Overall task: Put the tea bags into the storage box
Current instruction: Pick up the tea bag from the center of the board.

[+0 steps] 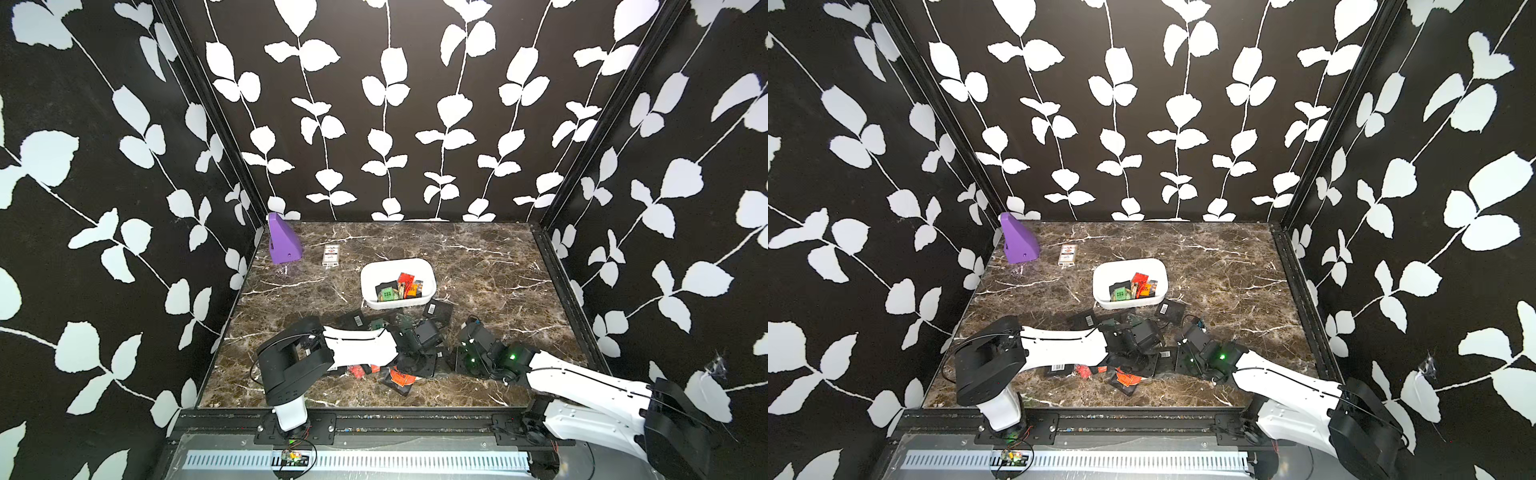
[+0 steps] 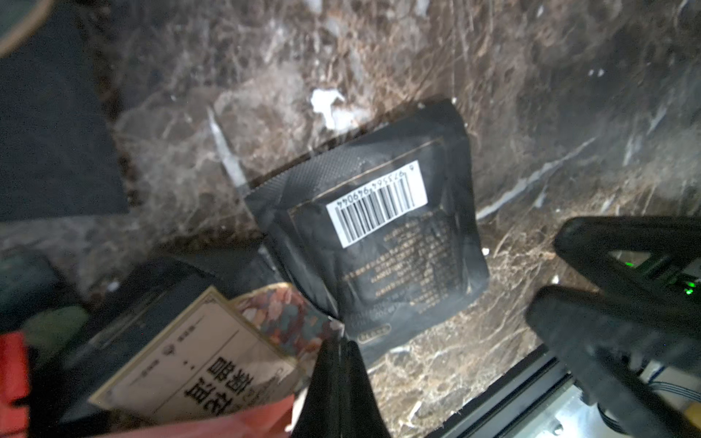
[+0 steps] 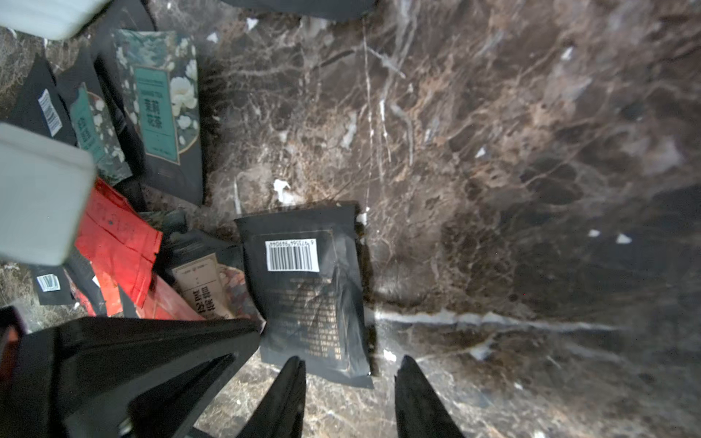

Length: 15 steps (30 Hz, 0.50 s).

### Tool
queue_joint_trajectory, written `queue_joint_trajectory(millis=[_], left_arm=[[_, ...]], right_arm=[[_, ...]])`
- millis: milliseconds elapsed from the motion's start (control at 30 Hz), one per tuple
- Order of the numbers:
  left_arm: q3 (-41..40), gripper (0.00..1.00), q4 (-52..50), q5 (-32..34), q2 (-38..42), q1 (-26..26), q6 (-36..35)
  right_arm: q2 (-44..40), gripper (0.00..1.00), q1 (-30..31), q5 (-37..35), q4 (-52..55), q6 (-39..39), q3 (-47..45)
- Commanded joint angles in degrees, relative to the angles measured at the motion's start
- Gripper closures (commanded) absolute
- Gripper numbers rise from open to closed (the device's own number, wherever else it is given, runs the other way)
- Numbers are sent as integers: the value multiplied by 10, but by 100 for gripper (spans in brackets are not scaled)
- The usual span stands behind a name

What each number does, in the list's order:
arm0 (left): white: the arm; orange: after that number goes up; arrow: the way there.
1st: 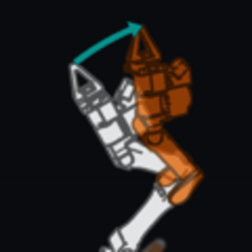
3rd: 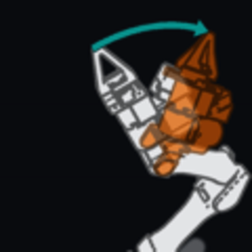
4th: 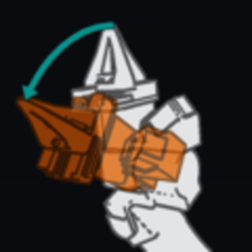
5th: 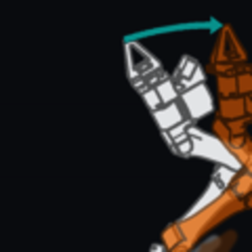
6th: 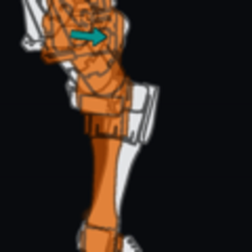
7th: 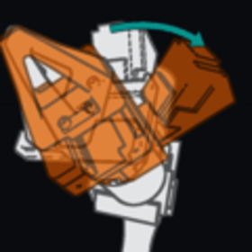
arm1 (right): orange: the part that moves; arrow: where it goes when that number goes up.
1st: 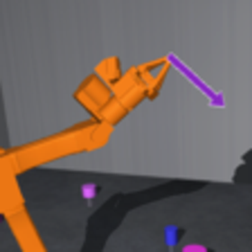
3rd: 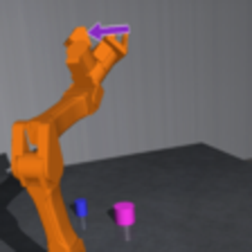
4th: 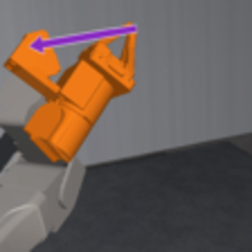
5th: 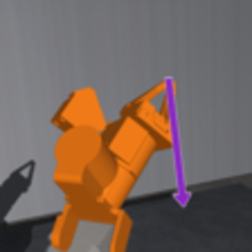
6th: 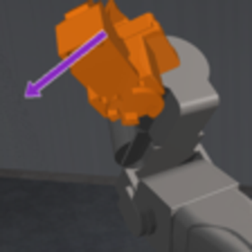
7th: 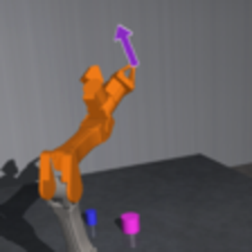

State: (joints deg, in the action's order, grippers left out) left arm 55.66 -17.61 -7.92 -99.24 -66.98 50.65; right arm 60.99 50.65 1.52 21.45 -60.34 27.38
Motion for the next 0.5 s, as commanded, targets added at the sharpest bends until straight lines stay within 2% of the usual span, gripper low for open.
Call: queue_joint_trajectory(millis=[0, 467], left_arm=[[8, 100, -11, 5, -9, -1, 7], [6, 100, -22, 12, -18, -1, 12]], right_arm=[[4, 59, 5, -1, -25, -15, -25], [40, 58, 5, 14, -100, -35, -65]])
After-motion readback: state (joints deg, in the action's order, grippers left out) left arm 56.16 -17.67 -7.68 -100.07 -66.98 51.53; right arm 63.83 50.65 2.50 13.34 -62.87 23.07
